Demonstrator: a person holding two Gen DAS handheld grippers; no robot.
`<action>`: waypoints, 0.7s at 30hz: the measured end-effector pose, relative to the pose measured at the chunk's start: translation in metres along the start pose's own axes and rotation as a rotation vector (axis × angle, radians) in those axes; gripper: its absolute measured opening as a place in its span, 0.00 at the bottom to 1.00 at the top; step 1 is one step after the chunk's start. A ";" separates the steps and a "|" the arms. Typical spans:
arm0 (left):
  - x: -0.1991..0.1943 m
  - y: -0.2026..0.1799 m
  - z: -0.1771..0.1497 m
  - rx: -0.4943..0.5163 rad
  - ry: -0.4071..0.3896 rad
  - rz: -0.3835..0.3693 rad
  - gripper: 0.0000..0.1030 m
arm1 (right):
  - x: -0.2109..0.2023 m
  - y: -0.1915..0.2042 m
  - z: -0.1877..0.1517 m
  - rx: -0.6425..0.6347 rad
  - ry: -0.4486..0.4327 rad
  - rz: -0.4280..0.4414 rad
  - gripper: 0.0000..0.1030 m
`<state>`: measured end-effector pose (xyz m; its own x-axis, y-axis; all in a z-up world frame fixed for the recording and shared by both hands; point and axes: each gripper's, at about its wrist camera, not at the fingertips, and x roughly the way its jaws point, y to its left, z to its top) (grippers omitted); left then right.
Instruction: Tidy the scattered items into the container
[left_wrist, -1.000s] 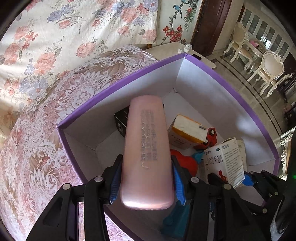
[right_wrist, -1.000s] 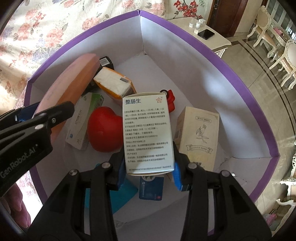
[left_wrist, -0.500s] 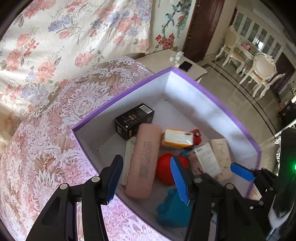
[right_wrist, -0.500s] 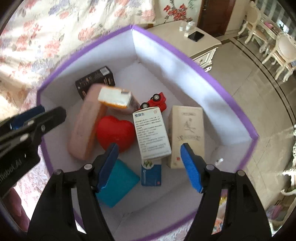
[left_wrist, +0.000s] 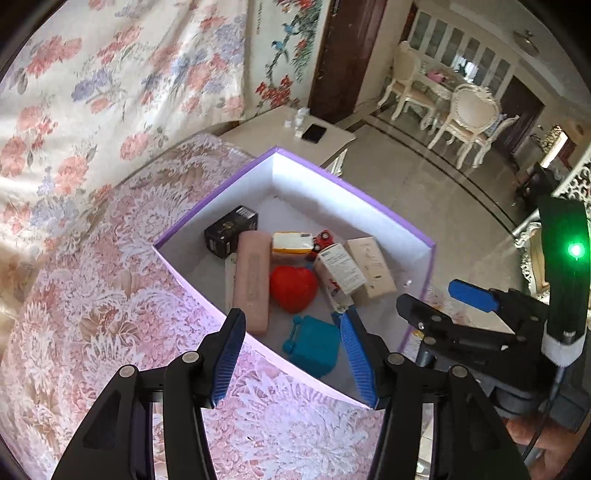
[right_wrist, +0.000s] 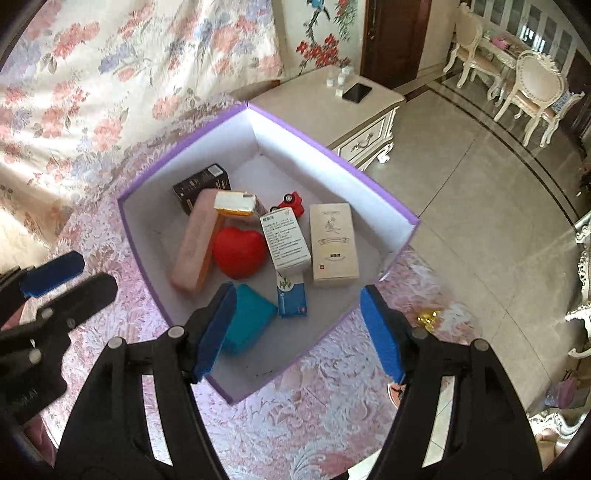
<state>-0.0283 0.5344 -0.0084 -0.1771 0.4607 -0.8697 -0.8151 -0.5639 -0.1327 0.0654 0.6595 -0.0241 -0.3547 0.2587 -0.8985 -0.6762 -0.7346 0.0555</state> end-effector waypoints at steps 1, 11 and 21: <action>-0.004 -0.001 -0.001 0.005 -0.002 -0.004 0.53 | -0.006 0.000 -0.001 0.002 -0.004 -0.002 0.70; -0.025 -0.006 -0.005 0.029 -0.018 -0.024 0.53 | -0.030 0.006 -0.006 -0.003 -0.023 -0.010 0.70; -0.016 -0.007 -0.004 0.024 -0.002 -0.021 0.53 | -0.022 0.006 -0.004 -0.019 -0.012 0.003 0.70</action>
<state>-0.0174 0.5279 0.0048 -0.1607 0.4736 -0.8659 -0.8316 -0.5375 -0.1396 0.0723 0.6468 -0.0058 -0.3646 0.2642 -0.8929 -0.6626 -0.7473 0.0495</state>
